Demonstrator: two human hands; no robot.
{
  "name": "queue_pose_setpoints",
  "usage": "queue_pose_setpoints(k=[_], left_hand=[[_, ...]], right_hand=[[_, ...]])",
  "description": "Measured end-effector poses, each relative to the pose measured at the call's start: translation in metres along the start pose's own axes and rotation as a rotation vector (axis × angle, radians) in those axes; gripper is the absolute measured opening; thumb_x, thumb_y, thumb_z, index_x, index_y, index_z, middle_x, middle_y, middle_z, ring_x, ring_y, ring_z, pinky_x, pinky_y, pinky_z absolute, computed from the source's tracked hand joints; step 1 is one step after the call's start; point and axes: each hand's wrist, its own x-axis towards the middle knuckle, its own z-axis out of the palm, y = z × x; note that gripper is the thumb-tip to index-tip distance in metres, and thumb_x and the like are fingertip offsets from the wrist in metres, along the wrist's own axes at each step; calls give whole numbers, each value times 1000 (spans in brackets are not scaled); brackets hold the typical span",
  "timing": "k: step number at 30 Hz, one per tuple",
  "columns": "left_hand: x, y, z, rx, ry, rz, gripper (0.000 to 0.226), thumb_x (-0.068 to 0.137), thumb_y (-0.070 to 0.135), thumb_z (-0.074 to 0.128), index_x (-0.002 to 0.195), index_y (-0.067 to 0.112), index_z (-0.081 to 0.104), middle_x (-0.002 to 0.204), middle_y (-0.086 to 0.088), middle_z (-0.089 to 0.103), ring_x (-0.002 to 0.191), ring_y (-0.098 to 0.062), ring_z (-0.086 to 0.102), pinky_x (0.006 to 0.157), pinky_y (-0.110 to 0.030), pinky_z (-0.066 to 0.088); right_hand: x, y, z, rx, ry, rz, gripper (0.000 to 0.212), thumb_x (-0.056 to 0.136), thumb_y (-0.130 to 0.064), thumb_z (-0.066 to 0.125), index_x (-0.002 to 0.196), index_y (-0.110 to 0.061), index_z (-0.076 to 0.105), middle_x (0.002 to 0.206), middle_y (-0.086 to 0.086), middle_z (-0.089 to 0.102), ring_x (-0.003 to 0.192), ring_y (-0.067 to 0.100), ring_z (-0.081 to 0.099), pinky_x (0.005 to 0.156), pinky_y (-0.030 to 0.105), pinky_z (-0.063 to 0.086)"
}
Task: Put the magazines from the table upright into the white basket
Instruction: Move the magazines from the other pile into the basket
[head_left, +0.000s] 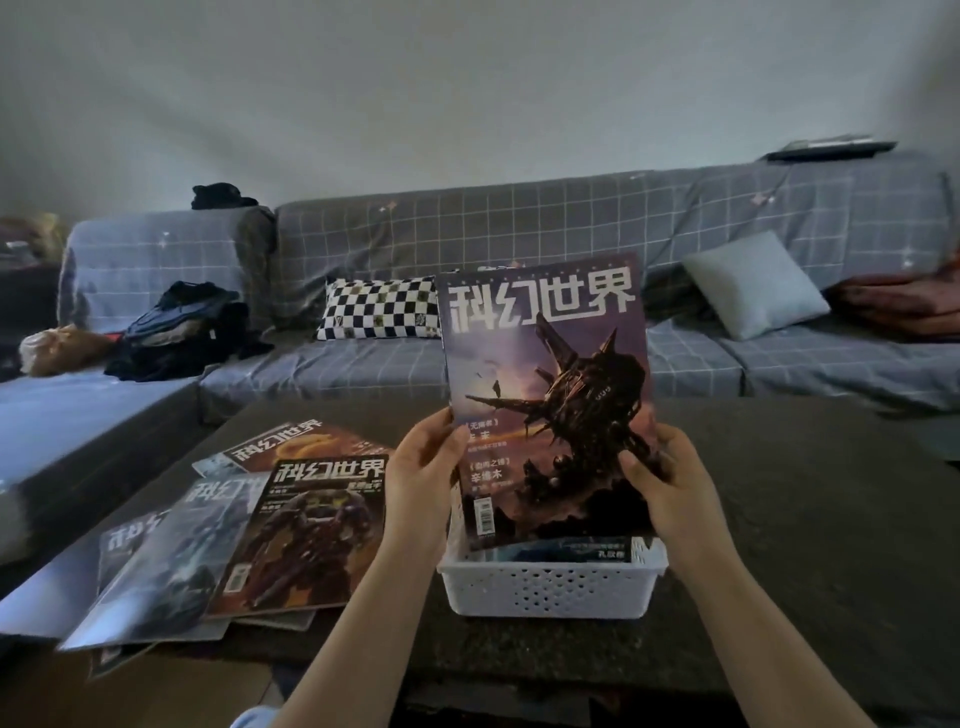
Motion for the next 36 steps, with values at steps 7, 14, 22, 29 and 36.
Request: queue_pose_setpoints(k=[7, 14, 22, 29, 36], left_hand=[[9, -27, 4, 280, 77, -26, 25, 88, 6, 63, 88, 27, 76, 84, 15, 74, 82, -5, 69, 71, -20, 55], [6, -53, -7, 476, 162, -16, 16, 84, 15, 70, 83, 31, 69, 83, 9, 72, 79, -6, 67, 65, -20, 50], [10, -57, -7, 444, 191, -20, 12, 78, 19, 75, 77, 30, 71, 73, 13, 73, 68, 0, 66, 60, -19, 48], [10, -70, -10, 488, 273, -11, 22, 77, 27, 77, 90, 34, 61, 89, 11, 69, 78, 1, 64, 58, -10, 44], [16, -76, 1, 548, -34, 34, 50, 98, 28, 48, 146, 32, 32, 110, 13, 69, 84, 9, 63, 63, -5, 46]], right_hand=[[11, 35, -5, -213, -15, 90, 20, 89, -15, 62, 90, -34, 56, 92, -15, 67, 89, 8, 63, 74, 27, 47], [11, 53, -4, -370, 38, 80, 16, 88, -20, 64, 89, -34, 57, 83, -17, 65, 75, 2, 62, 56, 16, 41], [13, 54, -1, -355, 132, 31, 14, 88, -17, 64, 95, -29, 61, 84, -9, 69, 78, 9, 66, 66, 27, 50], [12, 56, 2, -412, 177, 10, 19, 84, -19, 68, 98, -26, 56, 92, -7, 64, 87, 14, 63, 69, 27, 49], [26, 53, 7, -310, -28, 79, 72, 90, -29, 60, 149, -25, 20, 144, -6, 44, 131, 16, 42, 96, 28, 37]])
